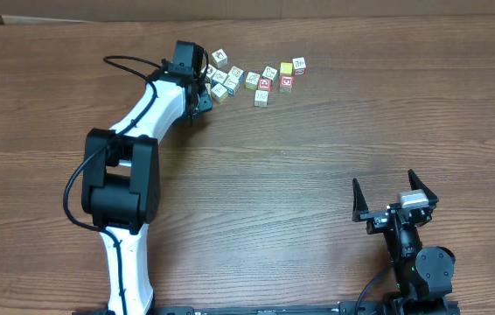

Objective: Form a horizontal line
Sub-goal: 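Lower the left gripper over the yellow-topped cello block, then close the left gripper on the cello block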

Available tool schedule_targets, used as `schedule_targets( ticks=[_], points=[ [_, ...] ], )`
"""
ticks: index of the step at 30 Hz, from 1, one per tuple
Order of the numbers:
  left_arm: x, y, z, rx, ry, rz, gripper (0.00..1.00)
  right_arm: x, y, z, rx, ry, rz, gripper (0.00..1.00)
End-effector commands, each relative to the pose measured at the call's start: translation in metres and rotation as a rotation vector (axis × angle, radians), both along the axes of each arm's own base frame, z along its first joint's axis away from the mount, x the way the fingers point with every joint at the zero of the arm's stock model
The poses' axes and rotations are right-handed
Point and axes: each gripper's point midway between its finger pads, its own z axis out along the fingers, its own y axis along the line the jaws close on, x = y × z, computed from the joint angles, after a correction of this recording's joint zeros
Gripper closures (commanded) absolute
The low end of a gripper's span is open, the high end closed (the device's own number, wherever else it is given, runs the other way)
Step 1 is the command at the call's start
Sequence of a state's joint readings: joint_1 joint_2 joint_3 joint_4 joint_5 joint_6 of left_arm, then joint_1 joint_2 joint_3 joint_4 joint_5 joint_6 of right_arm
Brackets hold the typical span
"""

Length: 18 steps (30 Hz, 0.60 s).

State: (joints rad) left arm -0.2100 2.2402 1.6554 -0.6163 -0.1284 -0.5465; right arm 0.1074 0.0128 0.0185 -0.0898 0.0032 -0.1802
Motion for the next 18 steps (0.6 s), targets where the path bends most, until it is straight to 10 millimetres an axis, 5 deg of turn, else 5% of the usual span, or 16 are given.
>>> schedule_targets(
  ticks=[1,18],
  points=[
    [-0.005,-0.001,-0.012,0.017,0.025,-0.012,0.54,0.000,0.002,-0.002,0.000,-0.005,0.010,0.00],
    [-0.001,-0.002,0.001,0.021,0.024,-0.022,0.41,0.000,0.002,-0.002,0.000,-0.005,0.009,0.00]
  ],
)
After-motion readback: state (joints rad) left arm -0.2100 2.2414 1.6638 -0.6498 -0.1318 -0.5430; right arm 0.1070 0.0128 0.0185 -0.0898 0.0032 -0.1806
